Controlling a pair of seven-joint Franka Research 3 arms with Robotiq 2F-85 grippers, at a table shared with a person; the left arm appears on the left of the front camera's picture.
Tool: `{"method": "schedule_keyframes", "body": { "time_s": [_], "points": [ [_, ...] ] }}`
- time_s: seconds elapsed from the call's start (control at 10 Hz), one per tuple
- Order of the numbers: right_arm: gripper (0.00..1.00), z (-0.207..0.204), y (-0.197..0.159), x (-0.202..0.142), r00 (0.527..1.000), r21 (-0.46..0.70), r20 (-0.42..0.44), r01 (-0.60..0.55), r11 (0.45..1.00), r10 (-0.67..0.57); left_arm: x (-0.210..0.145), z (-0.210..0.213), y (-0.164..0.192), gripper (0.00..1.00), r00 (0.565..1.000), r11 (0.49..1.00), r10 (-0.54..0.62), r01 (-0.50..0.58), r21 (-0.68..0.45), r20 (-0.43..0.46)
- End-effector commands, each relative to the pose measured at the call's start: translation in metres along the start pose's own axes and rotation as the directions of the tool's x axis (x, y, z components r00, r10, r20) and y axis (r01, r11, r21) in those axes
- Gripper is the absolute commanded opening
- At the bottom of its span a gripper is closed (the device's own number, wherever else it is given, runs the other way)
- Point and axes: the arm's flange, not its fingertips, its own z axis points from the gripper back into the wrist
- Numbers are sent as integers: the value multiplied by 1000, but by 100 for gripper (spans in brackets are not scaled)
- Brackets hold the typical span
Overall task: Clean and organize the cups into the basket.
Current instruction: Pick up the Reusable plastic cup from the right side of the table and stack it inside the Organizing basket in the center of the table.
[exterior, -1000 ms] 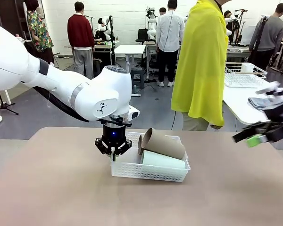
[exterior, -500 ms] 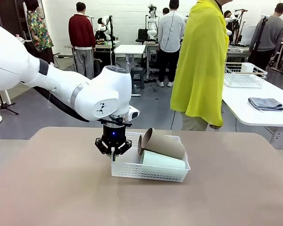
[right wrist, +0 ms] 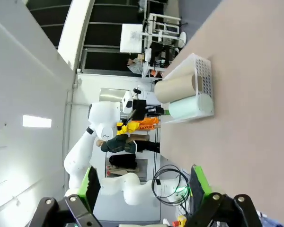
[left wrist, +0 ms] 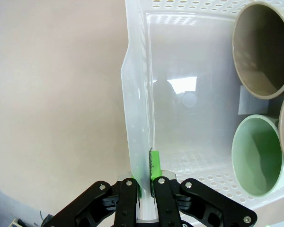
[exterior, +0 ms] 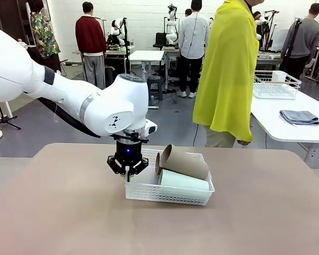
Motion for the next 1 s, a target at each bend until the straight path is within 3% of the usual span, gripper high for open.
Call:
{"method": "schedule_keyframes", "body": {
  "time_s": [0.0, 0.1, 0.2, 0.9],
  "points": [
    [100, 5, 18, -3, 999, -18, -33, 6, 1000, -7, -1, 0, 1, 0, 1000, 1000, 0, 0, 1, 2],
    [100, 0, 27, 1, 993, 9, -119, -24, 1000, 25, -1, 0, 1, 0, 1000, 1000, 0, 0, 1, 2],
    [100, 2, 6, -2, 1000, -16, -13, 4, 1000, -4, -1, 0, 1, 0, 1000, 1000, 0, 0, 1, 2],
    [100, 2, 6, -2, 1000, -16, -13, 4, 1000, -4, -1, 0, 1, 0, 1000, 1000, 0, 0, 1, 2]
  ]
}}
